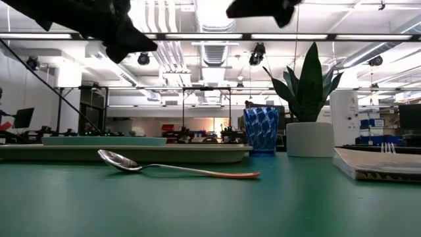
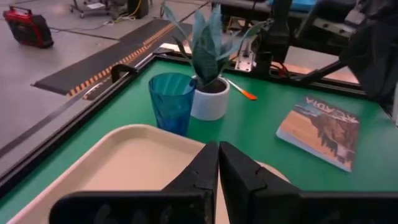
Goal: Pick and place plate/cup/fork/spoon on tray
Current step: Put the blue cup on the gray serving tray
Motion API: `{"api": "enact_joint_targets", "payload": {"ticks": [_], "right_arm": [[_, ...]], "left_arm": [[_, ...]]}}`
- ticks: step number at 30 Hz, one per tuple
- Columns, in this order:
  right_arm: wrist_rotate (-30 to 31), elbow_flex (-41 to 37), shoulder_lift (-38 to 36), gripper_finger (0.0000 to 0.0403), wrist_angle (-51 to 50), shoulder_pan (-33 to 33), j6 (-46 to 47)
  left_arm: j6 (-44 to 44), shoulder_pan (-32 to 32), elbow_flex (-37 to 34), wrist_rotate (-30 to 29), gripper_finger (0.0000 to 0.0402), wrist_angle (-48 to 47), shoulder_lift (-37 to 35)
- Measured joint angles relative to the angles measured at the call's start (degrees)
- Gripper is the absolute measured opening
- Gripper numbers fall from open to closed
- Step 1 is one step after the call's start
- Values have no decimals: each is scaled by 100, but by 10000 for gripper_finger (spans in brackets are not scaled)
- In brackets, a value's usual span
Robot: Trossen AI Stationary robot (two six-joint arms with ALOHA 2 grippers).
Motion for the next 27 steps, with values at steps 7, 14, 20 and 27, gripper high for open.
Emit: {"api": "enact_joint_targets", "payload": {"ticks": [7, 14, 20, 27], "right_arm": [[-26, 1605, 621, 9, -1727, -397, 82], [-277, 3271, 1176, 9, -3985, -1083, 683], [-1184, 4359, 1644, 9, -5429, -1892, 1107], [-2340, 5381, 2173, 9, -6871, -2786, 1211]], "left_arm": [[-153, -55, -187, 10, 0, 96, -121], [-142, -55, -246, 10, 0, 283, -244], [-142, -53, -299, 10, 0, 275, -326], [-160, -53, -300, 10, 0, 285, -331]]}}
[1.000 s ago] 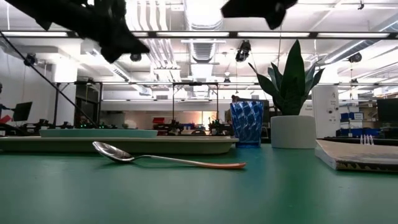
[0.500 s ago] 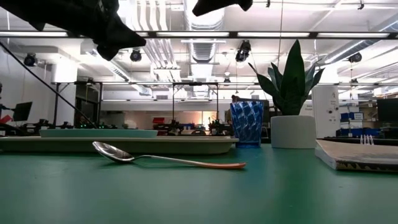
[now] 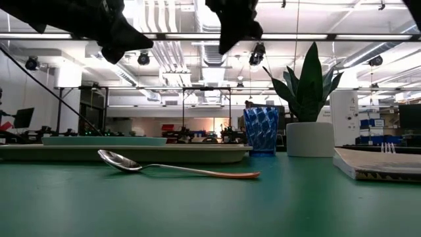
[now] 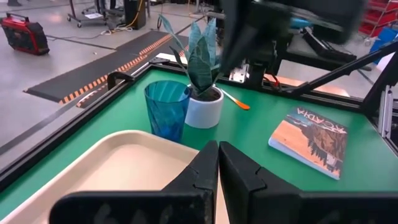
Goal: Pick and place plate/cup/fork/spoon on tray
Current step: Put the blue cup on the gray serving tray
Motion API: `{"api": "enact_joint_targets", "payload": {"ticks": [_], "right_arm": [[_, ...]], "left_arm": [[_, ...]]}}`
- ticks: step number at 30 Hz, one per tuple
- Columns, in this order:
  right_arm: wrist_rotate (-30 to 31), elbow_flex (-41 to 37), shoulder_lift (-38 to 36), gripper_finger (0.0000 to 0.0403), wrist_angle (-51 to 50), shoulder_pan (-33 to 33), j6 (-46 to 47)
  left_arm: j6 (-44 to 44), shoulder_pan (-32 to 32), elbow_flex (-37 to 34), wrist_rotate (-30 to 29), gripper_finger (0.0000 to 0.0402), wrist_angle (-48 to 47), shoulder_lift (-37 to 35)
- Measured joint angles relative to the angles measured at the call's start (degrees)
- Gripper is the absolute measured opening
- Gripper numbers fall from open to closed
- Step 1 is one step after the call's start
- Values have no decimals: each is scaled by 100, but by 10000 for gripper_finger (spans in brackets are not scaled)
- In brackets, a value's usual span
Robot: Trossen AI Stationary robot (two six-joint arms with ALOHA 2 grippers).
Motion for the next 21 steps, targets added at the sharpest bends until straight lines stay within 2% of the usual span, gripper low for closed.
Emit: {"api": "enact_joint_targets", "payload": {"ticks": [5, 11, 16, 21], "right_arm": [[-153, 470, 381, 9, -885, -600, 58], [-153, 640, 835, 9, -1363, -1181, -48], [-449, 647, 1124, 9, -1546, -1409, -578], [-459, 642, 1268, 20, -1567, -1480, -516]], "left_arm": [[-4, 4, -2, 0, 0, -7, 21], [-13, 4, -4, 2, 0, 60, 39], [-13, 2, -4, 2, 0, 59, 38], [-13, 2, -4, 2, 0, 52, 32]]}}
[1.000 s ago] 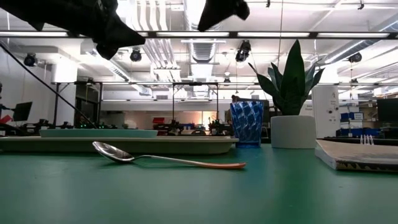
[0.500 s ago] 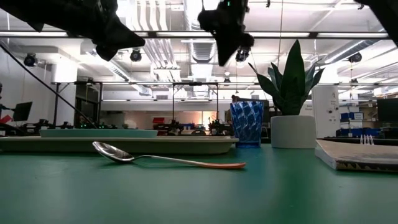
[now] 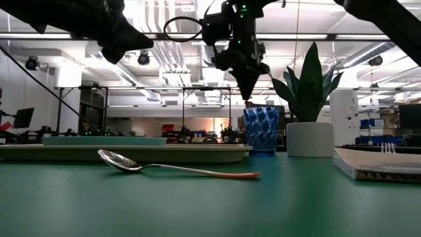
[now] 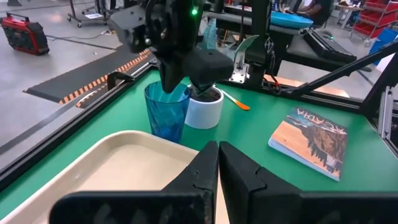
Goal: Pick and place plate/cup/fork/spoon on tray
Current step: Put the blue cup on the gray serving tray
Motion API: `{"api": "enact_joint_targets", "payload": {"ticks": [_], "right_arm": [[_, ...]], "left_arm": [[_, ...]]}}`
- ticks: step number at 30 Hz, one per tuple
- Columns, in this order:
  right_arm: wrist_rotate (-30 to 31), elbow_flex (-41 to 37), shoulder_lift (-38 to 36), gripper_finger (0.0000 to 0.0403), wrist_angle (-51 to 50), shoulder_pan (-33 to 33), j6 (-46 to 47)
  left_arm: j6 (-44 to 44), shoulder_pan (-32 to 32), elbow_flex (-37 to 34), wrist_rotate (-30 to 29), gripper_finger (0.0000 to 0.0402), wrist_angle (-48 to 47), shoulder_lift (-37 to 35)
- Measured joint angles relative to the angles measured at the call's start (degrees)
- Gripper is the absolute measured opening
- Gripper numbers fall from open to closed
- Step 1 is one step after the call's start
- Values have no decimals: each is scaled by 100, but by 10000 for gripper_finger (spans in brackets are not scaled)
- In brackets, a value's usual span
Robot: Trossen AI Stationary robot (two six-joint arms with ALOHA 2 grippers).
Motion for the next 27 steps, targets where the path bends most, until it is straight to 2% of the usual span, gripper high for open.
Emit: {"api": "enact_joint_targets", "payload": {"ticks": [15, 19, 27], "right_arm": [[4, -31, 13, 172, -26, 4, 100], [5, -152, 13, 188, -20, 4, 22], [7, -560, 13, 192, 225, 13, 1]], "left_arm": [[2, -2, 0, 0, 0, 0, 4], [2, -2, 0, 0, 0, 0, 4], [2, -2, 0, 0, 0, 0, 4]]}}
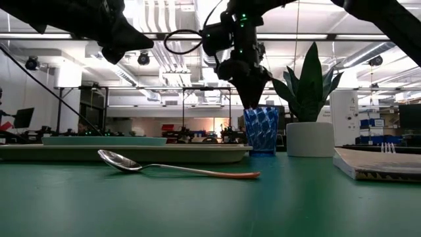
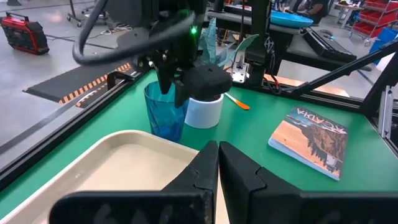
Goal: Pick and place plate/cup/fork/spoon on tray
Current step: Put the blue cup on the gray serving tray
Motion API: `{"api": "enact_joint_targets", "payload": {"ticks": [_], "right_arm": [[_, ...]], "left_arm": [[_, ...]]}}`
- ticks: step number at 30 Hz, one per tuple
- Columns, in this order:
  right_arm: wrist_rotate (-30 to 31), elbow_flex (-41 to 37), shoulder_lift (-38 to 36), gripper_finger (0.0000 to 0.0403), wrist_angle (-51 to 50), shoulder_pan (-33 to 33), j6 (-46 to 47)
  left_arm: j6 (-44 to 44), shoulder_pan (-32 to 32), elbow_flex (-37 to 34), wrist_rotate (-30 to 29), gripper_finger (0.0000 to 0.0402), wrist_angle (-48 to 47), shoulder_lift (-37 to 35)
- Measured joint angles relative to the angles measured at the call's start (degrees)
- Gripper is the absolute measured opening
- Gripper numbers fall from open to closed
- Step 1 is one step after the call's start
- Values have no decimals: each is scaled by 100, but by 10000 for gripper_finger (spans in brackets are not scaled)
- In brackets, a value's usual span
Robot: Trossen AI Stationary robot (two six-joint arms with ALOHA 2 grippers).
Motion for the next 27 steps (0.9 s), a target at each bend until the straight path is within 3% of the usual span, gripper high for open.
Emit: {"api": "enact_joint_targets", "payload": {"ticks": [9, 27], "right_arm": [[-2, -443, 0, 176, 216, 2, -93], [-6, -539, 0, 14, 171, 2, -86]], "left_arm": [[2, 2, 0, 2, 0, 0, 0], [2, 2, 0, 0, 0, 0, 0]]}}
